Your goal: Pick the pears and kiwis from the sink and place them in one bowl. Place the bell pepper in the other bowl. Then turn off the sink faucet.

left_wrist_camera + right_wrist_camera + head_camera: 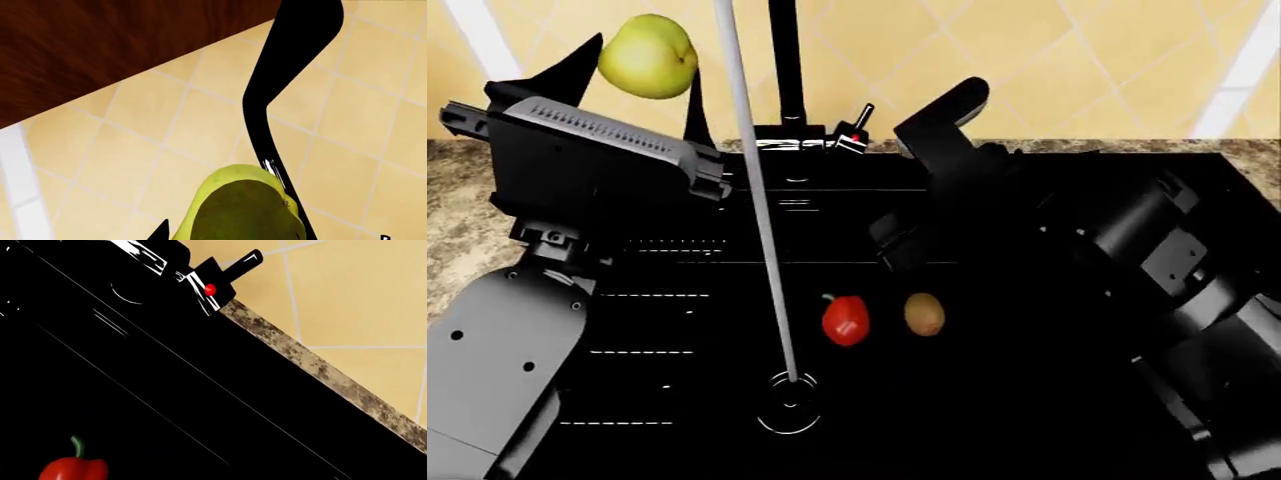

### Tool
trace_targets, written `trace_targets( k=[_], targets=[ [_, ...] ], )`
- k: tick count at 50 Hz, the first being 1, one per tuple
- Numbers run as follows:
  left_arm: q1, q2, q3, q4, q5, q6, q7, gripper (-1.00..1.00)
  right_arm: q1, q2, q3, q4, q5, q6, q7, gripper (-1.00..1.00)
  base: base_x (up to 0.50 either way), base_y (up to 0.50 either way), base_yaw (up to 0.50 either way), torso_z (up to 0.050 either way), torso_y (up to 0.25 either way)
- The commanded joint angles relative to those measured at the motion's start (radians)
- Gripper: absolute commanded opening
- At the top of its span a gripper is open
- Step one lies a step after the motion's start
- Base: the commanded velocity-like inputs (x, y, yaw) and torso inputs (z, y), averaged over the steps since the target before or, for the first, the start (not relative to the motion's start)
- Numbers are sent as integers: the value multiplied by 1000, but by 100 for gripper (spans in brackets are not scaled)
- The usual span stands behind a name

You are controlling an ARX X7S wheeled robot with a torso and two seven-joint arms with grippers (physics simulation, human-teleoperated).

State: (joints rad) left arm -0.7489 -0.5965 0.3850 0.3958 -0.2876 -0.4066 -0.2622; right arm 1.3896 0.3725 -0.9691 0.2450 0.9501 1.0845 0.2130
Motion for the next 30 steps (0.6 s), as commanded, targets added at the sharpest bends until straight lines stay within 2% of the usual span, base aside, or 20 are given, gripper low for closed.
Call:
trace_targets(
  k=[1,15,30],
  targets=[
    [121,25,-25,14,-16,0,-28,-100,27,-88,-65,189,-68,-46,-70,100,0,0,0,0,0],
    [116,21,-28,21,-31,-11,-23,-100,10,-211,-195,452,-168,-109,-193,100,0,0,0,0,-8],
    [129,24,-26,12,-32,2,-25,-100,5,-262,-244,547,-178,-85,-265,100,0,0,0,0,-7]
  ],
)
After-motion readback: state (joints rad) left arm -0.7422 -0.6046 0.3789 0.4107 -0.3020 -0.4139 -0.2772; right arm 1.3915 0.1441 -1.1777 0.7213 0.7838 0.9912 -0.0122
